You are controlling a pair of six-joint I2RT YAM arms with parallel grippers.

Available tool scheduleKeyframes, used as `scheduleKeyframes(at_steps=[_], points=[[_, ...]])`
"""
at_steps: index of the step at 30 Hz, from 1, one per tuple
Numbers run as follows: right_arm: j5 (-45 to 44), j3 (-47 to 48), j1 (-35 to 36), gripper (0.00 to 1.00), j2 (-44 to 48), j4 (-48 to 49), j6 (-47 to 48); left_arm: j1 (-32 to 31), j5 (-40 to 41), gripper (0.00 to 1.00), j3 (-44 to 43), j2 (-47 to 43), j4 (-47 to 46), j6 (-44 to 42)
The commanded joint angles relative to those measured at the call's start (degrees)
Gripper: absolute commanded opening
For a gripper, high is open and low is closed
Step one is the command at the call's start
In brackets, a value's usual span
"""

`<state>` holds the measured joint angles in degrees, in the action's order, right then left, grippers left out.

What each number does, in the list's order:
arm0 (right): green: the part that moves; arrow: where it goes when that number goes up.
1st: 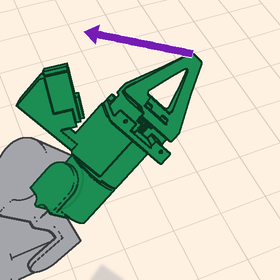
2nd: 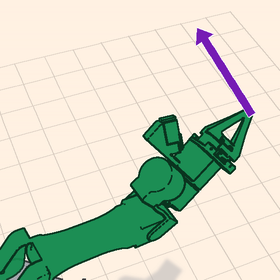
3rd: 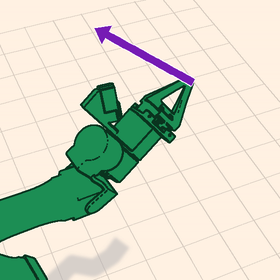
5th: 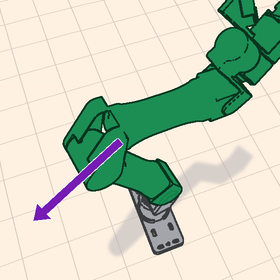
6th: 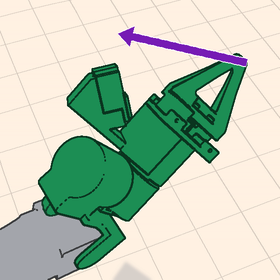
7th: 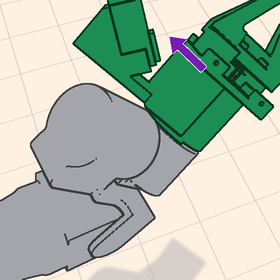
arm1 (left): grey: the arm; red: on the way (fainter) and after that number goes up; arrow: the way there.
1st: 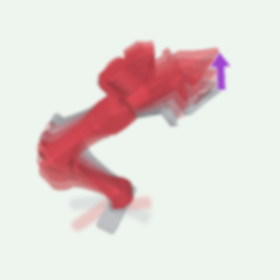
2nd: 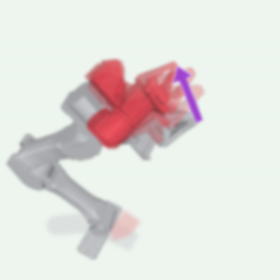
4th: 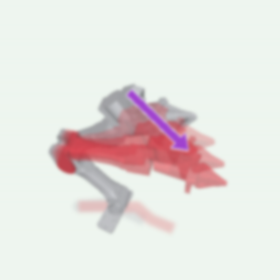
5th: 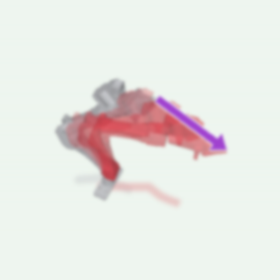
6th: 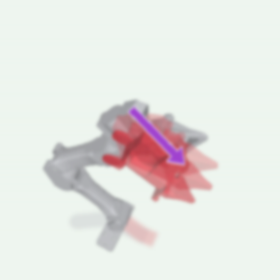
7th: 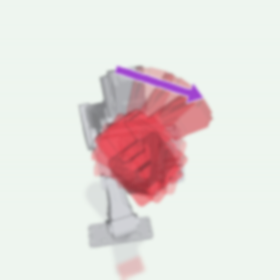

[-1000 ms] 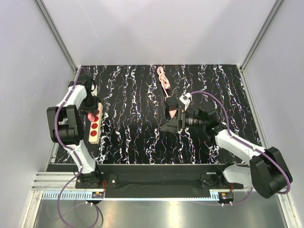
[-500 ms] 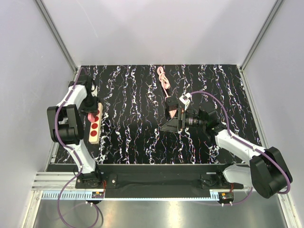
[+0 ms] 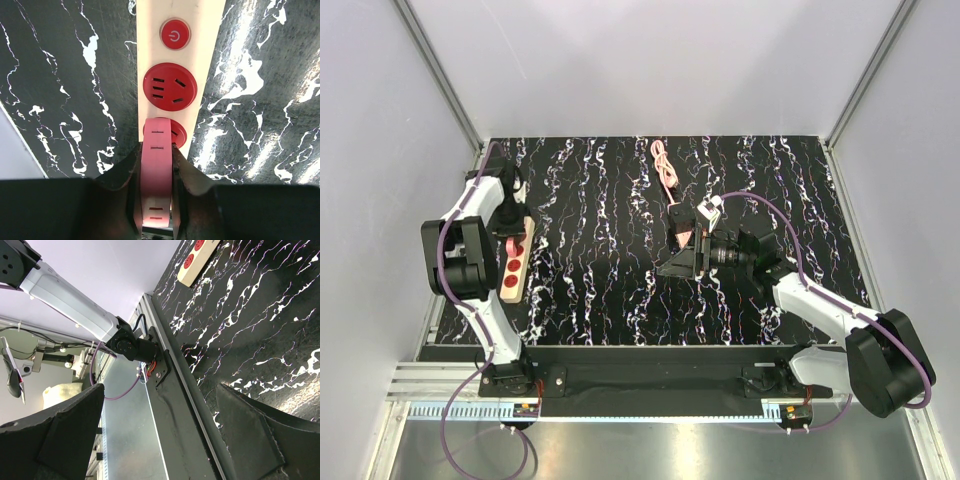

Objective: Insert the plug

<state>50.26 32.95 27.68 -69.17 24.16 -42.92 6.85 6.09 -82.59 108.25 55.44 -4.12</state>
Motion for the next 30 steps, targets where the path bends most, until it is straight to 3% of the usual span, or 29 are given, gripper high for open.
scheduleKeyframes(at_steps=[1,13,30], points=[[0.9,0.2,-0.1,1.00,0.9,2.2,-0.1,0.7,2.3,0.00,-0.8,1.6,-1.5,-1.1],[1.2,0.1,-0.2,1.00,1.7,1.9,0.0,7.3,-7.7,0.00,1.1,3.1,-5.0,-4.8],[1.3,0.0,-0.2,1.00,2.1,1.9,-0.1,8.7,-2.6,0.00,5.9,5.2,-10.7,-8.2]])
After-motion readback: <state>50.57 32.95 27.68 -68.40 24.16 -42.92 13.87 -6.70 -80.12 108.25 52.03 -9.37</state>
